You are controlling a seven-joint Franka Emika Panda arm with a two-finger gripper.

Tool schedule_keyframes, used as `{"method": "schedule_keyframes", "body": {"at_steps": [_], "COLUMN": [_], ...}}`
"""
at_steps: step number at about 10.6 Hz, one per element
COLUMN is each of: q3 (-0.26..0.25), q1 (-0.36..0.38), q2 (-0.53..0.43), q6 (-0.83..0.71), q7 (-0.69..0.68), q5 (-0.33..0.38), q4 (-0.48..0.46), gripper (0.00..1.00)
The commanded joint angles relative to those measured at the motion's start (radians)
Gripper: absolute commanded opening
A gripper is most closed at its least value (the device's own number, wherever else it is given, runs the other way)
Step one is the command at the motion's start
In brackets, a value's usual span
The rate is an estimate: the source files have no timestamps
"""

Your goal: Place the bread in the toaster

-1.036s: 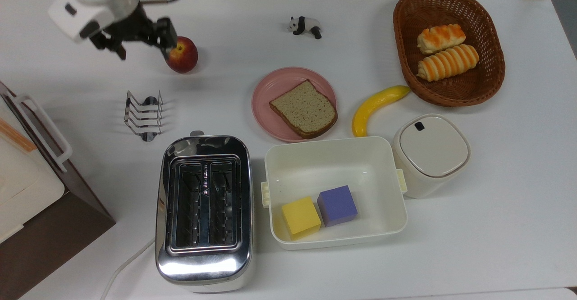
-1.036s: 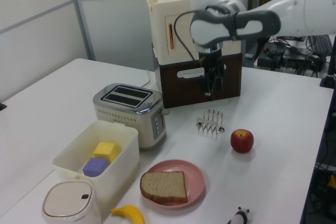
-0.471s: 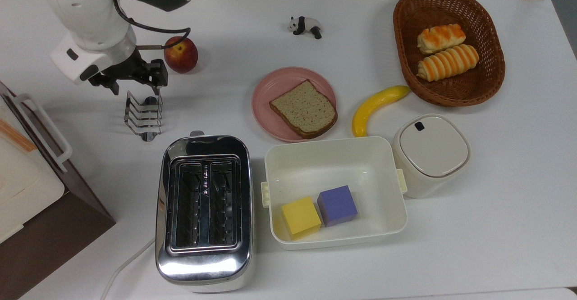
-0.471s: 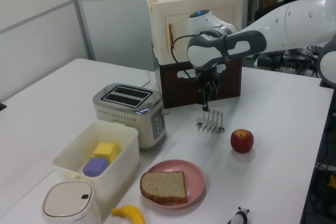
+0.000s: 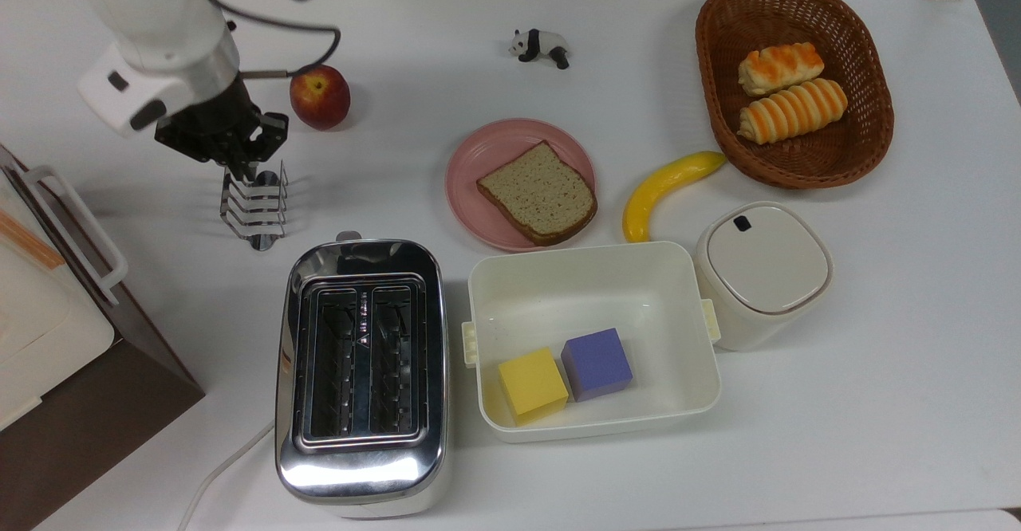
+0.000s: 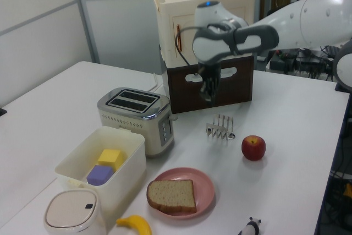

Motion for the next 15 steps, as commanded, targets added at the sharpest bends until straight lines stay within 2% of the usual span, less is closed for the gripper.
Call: {"method": "schedule_keyframes", "body": {"at_steps": [1,3,5,6,7,8,9,10,12,13,15], "q3": [-0.002,-0.004,-0.004,-0.007,-0.011,-0.014,-0.014,-0.014,-0.013,-0.01,-0.002], "q1": [0.017,0.069,0.132,0.166,0.196,0.215,0.22,0.221,0.221,0.221,0.217], "q2": [-0.043,-0.045,-0.007,0.036,0.079,0.114,0.142,0.142,0.068,0.025,-0.07], "q6": [0.024,0.199,0.419,0.511,0.571,0.605,0.642,0.657,0.616,0.505,0.162], "q7": [-0.01,0.05,0.137,0.168,0.206,0.263,0.329,0.387,0.415,0.443,0.466], "q5": [0.155,0.208,0.196,0.18,0.133,0.061,-0.009,-0.063,-0.062,-0.061,-0.059], "q4": [0.09,0.116,0.109,0.11,0.112,0.115,0.116,0.115,0.104,0.092,0.077], "gripper": [0.13,0.15,0.18,0.2,0.35,0.38,0.78,1.0,1.0,1.0,1.0]}}
